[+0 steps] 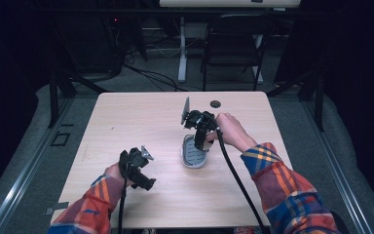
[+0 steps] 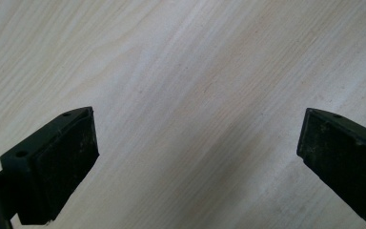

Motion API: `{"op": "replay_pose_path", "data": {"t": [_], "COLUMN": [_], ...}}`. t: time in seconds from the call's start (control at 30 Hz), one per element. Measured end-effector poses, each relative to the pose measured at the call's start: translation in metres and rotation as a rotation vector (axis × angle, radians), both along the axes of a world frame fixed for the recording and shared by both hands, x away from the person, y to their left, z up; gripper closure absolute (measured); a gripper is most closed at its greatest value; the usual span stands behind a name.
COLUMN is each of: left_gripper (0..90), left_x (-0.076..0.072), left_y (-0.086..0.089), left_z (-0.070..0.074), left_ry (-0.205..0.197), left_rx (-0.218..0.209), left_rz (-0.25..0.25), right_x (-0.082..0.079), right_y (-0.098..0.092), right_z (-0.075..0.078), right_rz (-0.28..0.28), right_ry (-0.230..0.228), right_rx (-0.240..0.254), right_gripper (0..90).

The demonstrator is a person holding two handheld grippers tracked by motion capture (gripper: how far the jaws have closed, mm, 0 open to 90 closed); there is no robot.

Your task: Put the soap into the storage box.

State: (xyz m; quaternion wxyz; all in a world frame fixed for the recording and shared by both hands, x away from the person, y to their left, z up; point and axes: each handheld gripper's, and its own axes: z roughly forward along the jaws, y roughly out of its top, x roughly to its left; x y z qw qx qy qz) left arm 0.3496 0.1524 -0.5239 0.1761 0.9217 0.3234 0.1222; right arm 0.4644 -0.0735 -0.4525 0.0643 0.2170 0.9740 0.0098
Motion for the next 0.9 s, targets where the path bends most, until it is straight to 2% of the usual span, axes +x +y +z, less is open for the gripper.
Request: {"op": "replay_pose_path", "data": {"t": [0.23, 0.57, 0.9], "left_gripper": [0.0, 0.1, 0.1], "left_x": [0.000, 0.000, -0.001], "left_y": [0.000, 0.000, -0.001], "left_z": [0.000, 0.000, 0.000], "left_ry": [0.001, 0.000, -0.001], "left_rx": [0.002, 0.002, 0.000], "left_rz": [-0.003, -0.006, -0.002], "right_x": [0.005, 0.008, 0.007], "right_y": [0.011, 0.026, 0.024], "right_z": [-0.013, -0.035, -0.051], "right_rz": [0.001, 0.017, 0.024], "right_ry": [0.016, 0.022, 0.045], "right_rx": [0.013, -0.033, -0.007], "right_gripper": [23.0, 23.0, 22.9]}}
